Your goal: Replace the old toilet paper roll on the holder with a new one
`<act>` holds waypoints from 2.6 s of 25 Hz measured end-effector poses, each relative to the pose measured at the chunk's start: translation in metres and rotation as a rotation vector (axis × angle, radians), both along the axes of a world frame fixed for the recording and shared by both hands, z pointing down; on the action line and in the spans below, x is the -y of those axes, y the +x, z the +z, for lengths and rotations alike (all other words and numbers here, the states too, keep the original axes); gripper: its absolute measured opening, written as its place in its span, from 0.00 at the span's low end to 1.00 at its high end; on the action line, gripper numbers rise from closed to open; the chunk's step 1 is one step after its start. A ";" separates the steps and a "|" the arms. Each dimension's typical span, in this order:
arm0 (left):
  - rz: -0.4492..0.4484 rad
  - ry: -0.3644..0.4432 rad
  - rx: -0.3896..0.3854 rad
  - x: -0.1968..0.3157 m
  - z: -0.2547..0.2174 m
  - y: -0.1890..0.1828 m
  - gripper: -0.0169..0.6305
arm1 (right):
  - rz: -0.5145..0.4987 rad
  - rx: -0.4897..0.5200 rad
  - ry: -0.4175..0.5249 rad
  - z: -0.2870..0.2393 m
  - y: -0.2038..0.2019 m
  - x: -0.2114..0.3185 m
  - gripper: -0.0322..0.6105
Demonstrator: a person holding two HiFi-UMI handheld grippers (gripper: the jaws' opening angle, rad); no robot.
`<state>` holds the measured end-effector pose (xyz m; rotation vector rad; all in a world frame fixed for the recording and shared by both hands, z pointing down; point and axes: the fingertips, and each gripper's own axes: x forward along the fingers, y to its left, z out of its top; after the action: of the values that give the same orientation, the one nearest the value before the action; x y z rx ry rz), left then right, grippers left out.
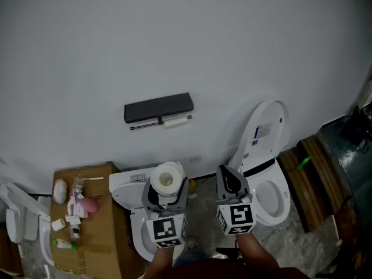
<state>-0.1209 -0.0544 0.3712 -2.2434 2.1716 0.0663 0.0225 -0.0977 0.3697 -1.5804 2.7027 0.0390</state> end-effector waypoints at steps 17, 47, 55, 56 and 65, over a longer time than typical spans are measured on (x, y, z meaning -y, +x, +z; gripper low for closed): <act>-0.062 -0.069 -0.016 0.100 0.021 -0.041 0.70 | -0.093 -0.018 -0.030 0.016 -0.058 0.112 0.08; -0.202 -0.045 0.019 0.170 0.033 -0.047 0.70 | -0.235 0.008 -0.110 0.048 -0.085 0.201 0.08; -0.215 -0.056 0.016 0.161 0.040 -0.062 0.70 | -0.424 0.495 -0.452 0.082 -0.124 0.219 0.41; -0.220 -0.057 0.013 0.160 0.040 -0.064 0.70 | -0.435 0.592 -0.511 0.085 -0.128 0.223 0.43; -0.261 -0.083 0.015 0.153 0.043 -0.089 0.70 | -0.450 1.199 -0.765 0.112 -0.159 0.261 0.51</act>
<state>-0.2097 -0.2071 0.4146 -1.9689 2.4804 -0.0455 -0.1366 -0.3591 0.4815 -0.5373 1.9599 -1.5055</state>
